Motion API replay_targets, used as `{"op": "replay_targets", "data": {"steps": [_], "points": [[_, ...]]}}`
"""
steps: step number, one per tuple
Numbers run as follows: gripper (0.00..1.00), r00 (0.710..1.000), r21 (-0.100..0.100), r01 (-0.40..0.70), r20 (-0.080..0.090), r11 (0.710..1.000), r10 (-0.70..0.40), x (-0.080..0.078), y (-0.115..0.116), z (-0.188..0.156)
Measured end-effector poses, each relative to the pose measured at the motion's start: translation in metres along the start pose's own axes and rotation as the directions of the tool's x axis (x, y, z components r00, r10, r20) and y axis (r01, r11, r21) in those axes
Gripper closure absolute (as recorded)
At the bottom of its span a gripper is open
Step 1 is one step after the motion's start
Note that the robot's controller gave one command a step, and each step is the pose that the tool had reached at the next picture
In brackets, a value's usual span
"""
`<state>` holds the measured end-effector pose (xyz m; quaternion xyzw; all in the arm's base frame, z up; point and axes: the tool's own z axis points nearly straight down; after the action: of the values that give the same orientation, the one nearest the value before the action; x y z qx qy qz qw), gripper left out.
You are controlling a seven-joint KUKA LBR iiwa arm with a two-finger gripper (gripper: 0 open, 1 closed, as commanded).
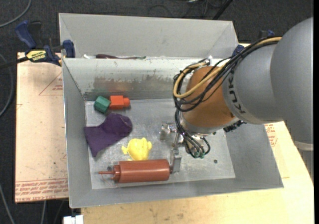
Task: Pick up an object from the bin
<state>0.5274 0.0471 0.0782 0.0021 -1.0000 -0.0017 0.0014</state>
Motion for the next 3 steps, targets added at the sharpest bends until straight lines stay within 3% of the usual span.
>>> {"op": "replay_targets", "data": {"steps": [1, 2, 3], "points": [[0.00, 0.992, 0.003, 0.127, 0.004, 0.992, -0.127, 0.019, 0.017, 0.002], [1.00, 1.000, -0.002, 0.020, 0.002, 1.000, -0.020, 0.005, 0.110, 0.009], [1.00, 1.000, -0.002, 0.020, 0.002, 1.000, -0.020, 0.005, 0.110, 0.009]]}}
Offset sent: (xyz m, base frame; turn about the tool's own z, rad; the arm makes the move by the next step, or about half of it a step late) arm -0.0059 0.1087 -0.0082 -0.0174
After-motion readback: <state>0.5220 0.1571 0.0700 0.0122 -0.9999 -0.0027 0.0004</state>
